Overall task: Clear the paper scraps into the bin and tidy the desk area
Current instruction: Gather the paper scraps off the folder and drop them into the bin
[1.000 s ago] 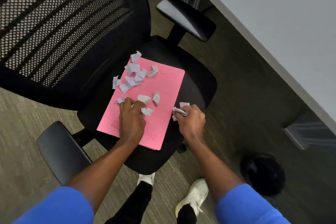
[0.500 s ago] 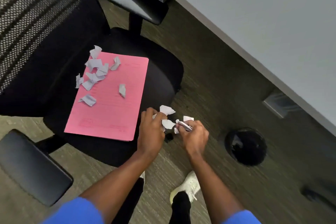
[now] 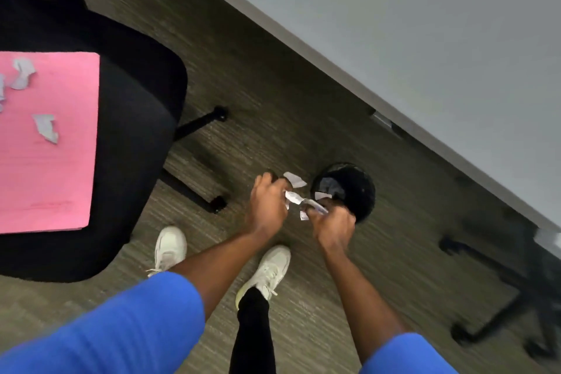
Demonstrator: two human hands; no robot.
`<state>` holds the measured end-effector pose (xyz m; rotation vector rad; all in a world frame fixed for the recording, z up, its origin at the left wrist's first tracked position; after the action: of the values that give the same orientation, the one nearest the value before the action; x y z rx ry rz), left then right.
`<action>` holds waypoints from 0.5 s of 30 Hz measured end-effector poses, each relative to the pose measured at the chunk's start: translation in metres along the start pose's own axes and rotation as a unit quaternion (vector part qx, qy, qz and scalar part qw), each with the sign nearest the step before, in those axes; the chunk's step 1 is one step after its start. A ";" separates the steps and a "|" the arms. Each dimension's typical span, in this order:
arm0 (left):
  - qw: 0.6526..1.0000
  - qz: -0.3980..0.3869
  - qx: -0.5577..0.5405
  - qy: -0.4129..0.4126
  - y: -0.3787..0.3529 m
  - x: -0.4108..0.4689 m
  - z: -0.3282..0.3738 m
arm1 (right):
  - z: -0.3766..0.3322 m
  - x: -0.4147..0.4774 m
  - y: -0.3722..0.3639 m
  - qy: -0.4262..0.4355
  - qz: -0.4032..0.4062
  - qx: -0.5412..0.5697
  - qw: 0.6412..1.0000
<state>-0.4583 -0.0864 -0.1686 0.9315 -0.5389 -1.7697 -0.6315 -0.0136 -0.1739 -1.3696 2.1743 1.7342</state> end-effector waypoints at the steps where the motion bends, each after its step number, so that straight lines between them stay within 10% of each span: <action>1: 1.000 -0.019 0.000 0.021 -0.020 0.002 0.004 | 0.014 0.010 0.004 -0.004 0.000 0.001 1.000; 15: 0.956 -0.083 -0.198 0.199 -0.188 0.052 0.042 | 0.109 0.126 0.030 0.004 0.035 0.004 0.999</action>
<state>-0.6094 -0.0656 -0.2967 1.0272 0.1533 -1.6878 -0.7786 -0.0017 -0.2577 -1.3157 2.2582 1.7434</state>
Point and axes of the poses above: each hand's wrist, its own x-axis towards the middle knuckle, its own y-axis out of the back of the hand, z = x × y, the point moved 8 cm from there along x, towards the middle knuckle
